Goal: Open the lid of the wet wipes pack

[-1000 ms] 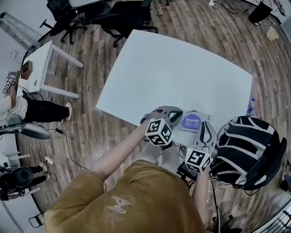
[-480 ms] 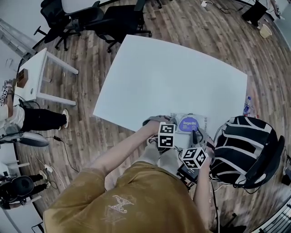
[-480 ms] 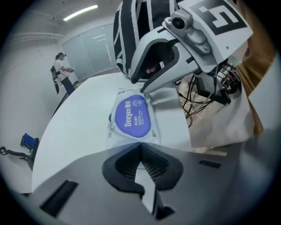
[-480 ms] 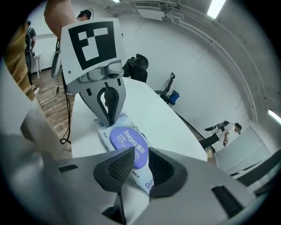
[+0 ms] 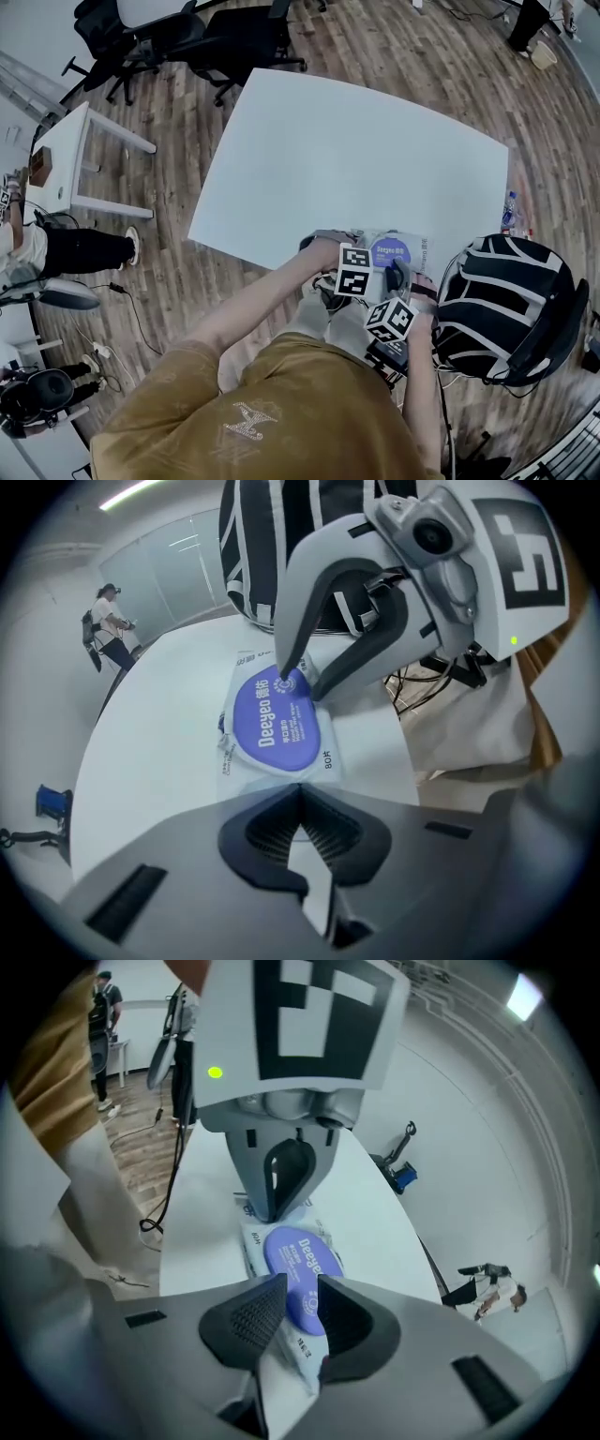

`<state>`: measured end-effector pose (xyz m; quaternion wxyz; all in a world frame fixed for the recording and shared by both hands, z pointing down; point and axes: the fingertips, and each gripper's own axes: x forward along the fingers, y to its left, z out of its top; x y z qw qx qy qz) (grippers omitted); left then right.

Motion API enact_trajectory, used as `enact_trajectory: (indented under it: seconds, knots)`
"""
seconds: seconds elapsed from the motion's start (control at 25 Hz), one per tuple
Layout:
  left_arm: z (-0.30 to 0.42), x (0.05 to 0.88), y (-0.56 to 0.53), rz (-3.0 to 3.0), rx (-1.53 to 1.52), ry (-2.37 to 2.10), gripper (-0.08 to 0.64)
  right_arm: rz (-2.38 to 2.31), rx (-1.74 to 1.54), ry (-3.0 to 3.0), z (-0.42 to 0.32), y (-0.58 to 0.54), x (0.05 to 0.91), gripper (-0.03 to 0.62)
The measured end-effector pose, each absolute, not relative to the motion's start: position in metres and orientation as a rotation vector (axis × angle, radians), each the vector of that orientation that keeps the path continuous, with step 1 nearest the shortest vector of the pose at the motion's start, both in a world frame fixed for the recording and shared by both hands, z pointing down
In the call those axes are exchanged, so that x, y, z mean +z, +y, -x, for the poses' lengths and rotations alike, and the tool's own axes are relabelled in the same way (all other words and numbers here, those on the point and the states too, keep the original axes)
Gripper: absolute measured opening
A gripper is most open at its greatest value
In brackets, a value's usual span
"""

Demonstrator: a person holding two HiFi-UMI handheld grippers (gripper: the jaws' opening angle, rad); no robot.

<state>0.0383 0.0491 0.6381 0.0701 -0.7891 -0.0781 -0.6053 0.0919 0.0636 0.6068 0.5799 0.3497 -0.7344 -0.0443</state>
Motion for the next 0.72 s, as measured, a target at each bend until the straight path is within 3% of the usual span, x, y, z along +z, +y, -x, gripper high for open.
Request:
enact_trajectory:
  seconds: [0.72]
  knots:
    - [-0.041,0.636,0.022,2.379,-1.833,-0.226,0.008,-0.583,-0.302,-1.584,-0.087,0.054,0.627,0.084]
